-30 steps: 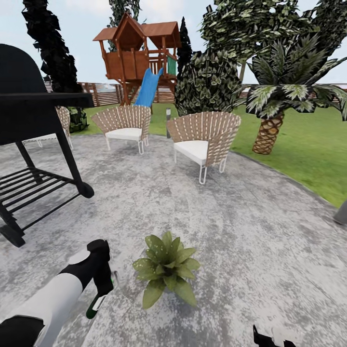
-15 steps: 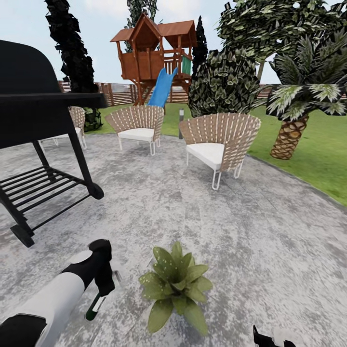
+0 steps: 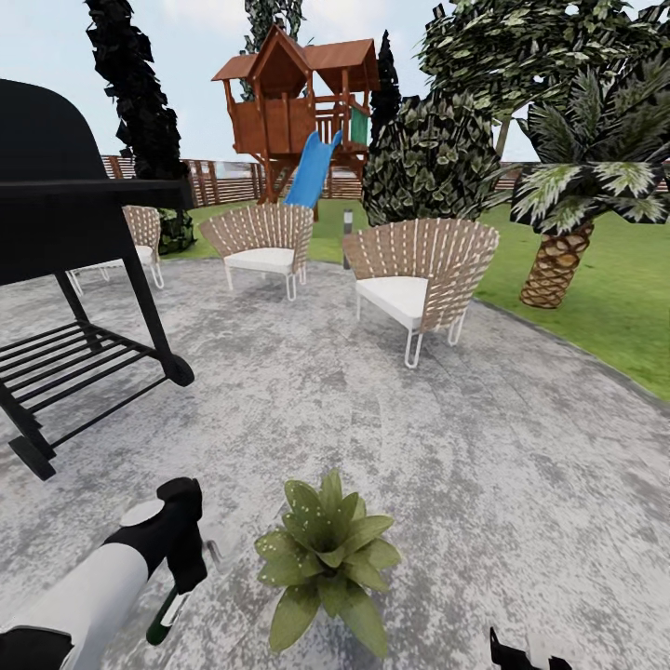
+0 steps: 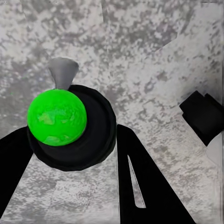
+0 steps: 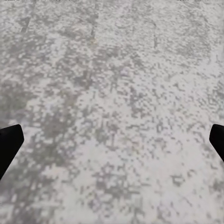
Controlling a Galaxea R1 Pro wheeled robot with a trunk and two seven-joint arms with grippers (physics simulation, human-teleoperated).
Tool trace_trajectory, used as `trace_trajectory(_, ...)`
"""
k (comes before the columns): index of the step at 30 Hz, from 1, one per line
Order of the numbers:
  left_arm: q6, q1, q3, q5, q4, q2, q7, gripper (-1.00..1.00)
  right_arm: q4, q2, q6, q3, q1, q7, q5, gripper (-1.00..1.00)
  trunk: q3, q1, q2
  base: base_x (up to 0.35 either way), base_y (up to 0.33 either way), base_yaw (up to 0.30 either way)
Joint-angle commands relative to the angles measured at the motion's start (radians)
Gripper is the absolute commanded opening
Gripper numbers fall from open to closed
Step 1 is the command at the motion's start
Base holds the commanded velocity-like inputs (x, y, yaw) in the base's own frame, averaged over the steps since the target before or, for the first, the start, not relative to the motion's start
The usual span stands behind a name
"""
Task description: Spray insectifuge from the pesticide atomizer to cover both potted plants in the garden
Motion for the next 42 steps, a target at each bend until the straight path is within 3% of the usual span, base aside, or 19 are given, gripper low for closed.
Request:
trace_trajectory(1,0.009,0.0,-0.003,0.004,-0.007,-0.001,-0.006,-1.0,0.0,0.0,-0.001,0.009,0.0,-0.006,-0.004,1.0,-0.001,0.0,0.0,0.0,0.0,0.0)
trace_trajectory(4,0.01,-0.003,0.006,0.013,-0.022,-0.021,-0.006,-1.0,0.0,0.0,-0.001,0.009,0.0,-0.006,-0.004,1.0,-0.001,0.0,0.0,0.0,0.0,0.055)
trace_trajectory(6,0.011,-0.007,0.008,0.013,-0.049,-0.055,-0.006,-1.0,0.001,0.0,-0.001,0.009,0.0,-0.007,-0.004,1.0,-0.001,0.0,0.0,0.0,0.0,0.233)
trace_trajectory(8,0.012,-0.008,0.007,0.013,-0.057,-0.062,-0.006,-1.0,0.001,0.0,-0.001,0.009,0.0,-0.007,-0.004,1.0,-0.001,0.0,0.0,0.0,0.0,0.262)
trace_trajectory(16,0.009,-0.001,0.01,0.012,-0.047,-0.031,-0.006,-1.0,0.0,0.0,-0.001,0.009,0.0,-0.007,-0.004,1.0,-0.001,0.0,0.0,0.0,0.0,0.143)
trace_trajectory(27,0.009,-0.001,0.01,0.013,-0.048,-0.043,-0.006,-1.0,0.0,0.0,-0.001,0.009,0.0,-0.007,-0.004,1.0,-0.001,0.0,0.0,-0.083,-0.141,0.017)
trace_trajectory(36,0.011,-0.001,0.011,0.013,-0.046,-0.044,-0.006,-1.0,0.001,0.0,-0.001,0.009,0.0,-0.007,-0.004,1.0,-0.001,0.0,0.0,-0.04,-0.245,0.244)
trace_trajectory(40,0.011,-0.015,0.0,0.001,-0.046,-0.05,-0.033,-1.0,0.001,0.001,-0.001,0.009,0.0,-0.007,-0.004,1.0,-0.001,0.0,0.0,0.183,-0.132,0.048)
trace_trajectory(42,0.011,-0.044,-0.009,-0.005,-0.05,-0.065,-0.091,-1.0,0.001,0.0,-0.001,0.009,0.0,-0.007,-0.004,1.0,-0.001,0.0,0.0,0.028,-0.013,0.004)
